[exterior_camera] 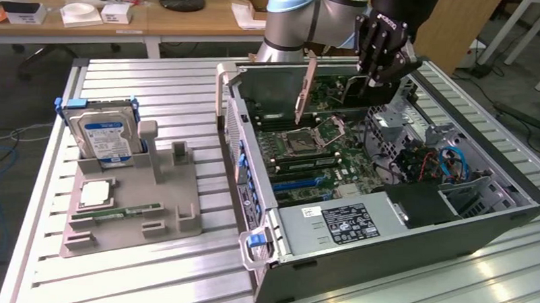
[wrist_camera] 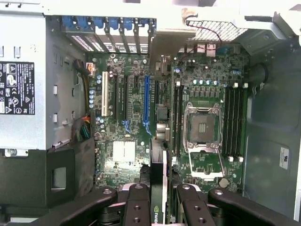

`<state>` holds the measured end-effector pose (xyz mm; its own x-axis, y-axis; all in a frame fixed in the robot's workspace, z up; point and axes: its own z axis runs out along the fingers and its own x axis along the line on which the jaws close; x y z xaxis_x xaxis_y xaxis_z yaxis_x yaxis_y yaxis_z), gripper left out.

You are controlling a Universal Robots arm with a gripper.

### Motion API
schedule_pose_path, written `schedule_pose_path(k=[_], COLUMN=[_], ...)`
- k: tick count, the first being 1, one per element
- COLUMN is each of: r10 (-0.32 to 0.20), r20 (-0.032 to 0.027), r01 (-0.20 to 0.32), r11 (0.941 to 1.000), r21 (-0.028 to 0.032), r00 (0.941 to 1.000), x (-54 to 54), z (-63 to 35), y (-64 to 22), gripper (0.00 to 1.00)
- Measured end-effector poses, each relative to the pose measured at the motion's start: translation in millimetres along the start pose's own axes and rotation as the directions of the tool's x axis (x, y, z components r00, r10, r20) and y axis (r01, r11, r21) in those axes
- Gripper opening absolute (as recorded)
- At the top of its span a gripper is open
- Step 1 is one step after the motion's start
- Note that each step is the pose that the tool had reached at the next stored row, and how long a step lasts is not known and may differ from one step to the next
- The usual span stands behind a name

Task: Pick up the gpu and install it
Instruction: 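Insert the gpu into the slot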

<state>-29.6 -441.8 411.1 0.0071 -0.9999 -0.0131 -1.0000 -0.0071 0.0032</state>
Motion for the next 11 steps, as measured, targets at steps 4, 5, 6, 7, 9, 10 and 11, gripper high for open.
schedule_pose_path(k=[4,5,6,7,9,10,11], r10=[0.002,0.002,0.003,0.003,0.003,0.003,0.002], r20=[0.0002,0.0002,0.0006,0.0006,-0.0002,-0.0002,-0.0002], r01=[-0.002,-0.002,-0.003,-0.003,-0.003,-0.003,-0.002], r11=[1.0,1.0,1.0,1.0,1.0,1.0,1.0], r21=[0.0001,0.0001,0.0003,0.0003,0.0001,0.0001,0.0001], r00=[1.0,1.0,1.0,1.0,1.0,1.0,1.0], x=[0.0,0.0,0.3,0.4,0.4,0.4,0.5], z=[0.1,0.3,0.9,1.7,2.2,2.3,2.3], y=[0.0,0.0,0.1,0.1,0.0,0.0,0.0], gripper=[0.27,0.27,0.27,0.27,0.27,0.27,0.27])
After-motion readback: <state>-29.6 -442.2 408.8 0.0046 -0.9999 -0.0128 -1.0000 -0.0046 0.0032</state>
